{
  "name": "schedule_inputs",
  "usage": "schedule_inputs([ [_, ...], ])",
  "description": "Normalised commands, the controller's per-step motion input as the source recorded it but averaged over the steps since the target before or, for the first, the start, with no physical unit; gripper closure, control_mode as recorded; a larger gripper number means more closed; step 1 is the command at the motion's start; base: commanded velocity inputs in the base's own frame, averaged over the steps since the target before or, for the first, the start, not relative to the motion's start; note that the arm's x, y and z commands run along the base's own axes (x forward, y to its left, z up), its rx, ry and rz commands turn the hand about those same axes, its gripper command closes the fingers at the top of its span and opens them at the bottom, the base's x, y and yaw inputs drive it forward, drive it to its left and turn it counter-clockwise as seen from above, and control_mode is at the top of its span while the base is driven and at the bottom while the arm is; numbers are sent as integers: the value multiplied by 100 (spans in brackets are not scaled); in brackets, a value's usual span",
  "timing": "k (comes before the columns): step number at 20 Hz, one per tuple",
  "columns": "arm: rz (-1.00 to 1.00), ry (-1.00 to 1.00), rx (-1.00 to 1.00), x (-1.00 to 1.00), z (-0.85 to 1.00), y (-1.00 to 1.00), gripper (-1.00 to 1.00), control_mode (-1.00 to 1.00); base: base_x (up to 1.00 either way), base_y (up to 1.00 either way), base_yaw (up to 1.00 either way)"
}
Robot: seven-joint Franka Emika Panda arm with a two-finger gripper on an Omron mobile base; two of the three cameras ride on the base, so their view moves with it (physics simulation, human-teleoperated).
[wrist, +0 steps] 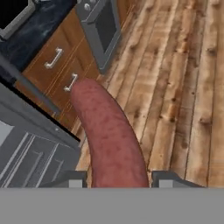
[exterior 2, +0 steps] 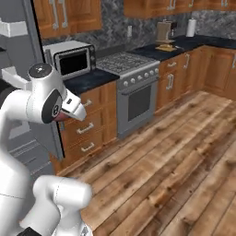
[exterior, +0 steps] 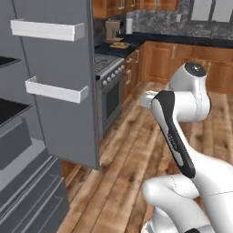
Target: Retrieve the sausage and cheese from the fridge and place them on the cutting board on the counter.
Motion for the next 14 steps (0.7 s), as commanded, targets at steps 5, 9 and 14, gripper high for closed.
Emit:
schedule_inputs([
  [5, 0, 0, 0, 0, 0, 0, 100, 100, 14, 1, -88],
  [9, 0, 0, 0, 0, 0, 0, 100, 100, 28, 0, -66],
  [14, 0, 0, 0, 0, 0, 0, 100, 100, 92, 2, -35],
])
